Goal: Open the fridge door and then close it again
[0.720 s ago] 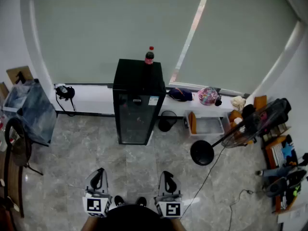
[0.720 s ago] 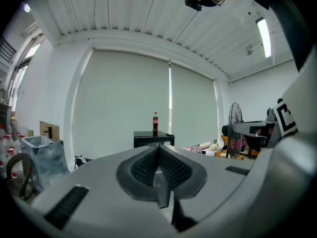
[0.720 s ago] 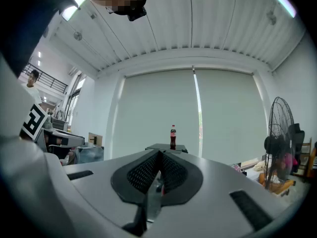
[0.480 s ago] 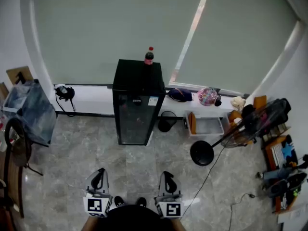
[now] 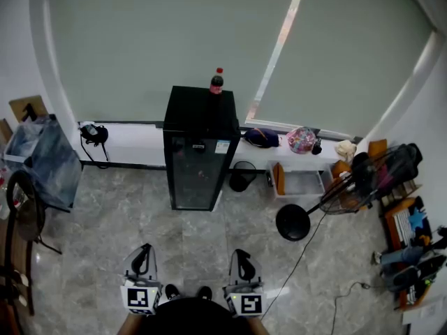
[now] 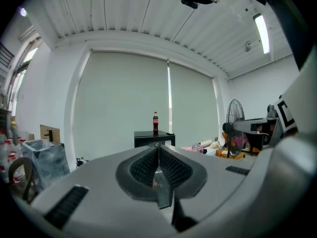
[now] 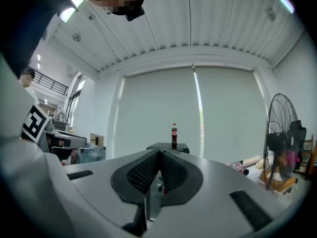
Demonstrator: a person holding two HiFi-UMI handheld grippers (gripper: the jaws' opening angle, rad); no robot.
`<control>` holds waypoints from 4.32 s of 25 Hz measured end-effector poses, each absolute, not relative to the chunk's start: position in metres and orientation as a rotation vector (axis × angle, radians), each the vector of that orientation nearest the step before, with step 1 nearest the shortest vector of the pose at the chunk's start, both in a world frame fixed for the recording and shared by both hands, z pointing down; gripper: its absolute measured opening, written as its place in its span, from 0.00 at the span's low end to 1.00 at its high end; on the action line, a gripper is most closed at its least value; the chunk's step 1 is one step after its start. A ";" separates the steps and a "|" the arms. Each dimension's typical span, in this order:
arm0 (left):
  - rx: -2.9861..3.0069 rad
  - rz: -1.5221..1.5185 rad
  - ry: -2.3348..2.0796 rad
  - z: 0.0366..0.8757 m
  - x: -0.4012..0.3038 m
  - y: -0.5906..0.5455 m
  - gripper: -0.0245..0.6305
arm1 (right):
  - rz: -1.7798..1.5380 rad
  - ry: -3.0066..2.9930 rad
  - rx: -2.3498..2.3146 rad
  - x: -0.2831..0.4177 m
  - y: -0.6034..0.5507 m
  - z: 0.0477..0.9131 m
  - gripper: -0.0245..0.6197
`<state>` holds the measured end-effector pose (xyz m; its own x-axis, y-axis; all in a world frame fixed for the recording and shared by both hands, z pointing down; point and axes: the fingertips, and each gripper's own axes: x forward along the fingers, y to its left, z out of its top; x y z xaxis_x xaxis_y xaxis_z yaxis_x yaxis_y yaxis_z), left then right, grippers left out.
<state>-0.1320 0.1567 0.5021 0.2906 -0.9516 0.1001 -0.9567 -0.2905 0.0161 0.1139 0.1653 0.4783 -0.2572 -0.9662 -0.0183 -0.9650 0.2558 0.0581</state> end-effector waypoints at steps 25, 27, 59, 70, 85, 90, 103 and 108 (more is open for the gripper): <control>2.479 0.166 -1.896 0.505 -0.142 0.154 0.49 | -0.068 -2.487 1.897 0.112 0.167 0.480 0.04; 2.489 0.179 -1.916 0.506 -0.145 0.154 0.54 | -0.067 -2.490 1.895 0.111 0.167 0.480 0.04; 2.522 0.193 -1.860 0.520 -0.217 0.151 0.73 | -0.090 -2.427 1.935 0.043 0.181 0.482 0.04; 2.471 0.211 -1.880 0.527 -0.234 0.122 0.73 | -0.099 -2.479 1.895 0.023 0.139 0.484 0.04; 2.425 0.270 -1.906 0.535 -0.200 0.001 0.73 | -0.040 -2.520 1.847 0.055 0.005 0.488 0.04; 2.407 0.308 -1.899 0.539 -0.176 -0.048 0.73 | -0.050 -2.559 1.797 0.073 -0.050 0.482 0.04; 2.295 0.368 -1.906 0.577 -0.166 -0.141 0.73 | -0.046 -2.632 1.707 0.099 -0.133 0.472 0.04; 2.295 0.400 -1.819 0.608 -0.170 -0.178 0.72 | -0.060 -2.603 1.743 0.105 -0.142 0.467 0.04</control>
<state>-0.1697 -0.1780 0.6083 0.2126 -0.9224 0.3225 -0.9725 -0.2318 -0.0216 0.1051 -0.1425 0.4674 -0.3808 -0.9246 -0.0142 -0.9242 0.3801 0.0364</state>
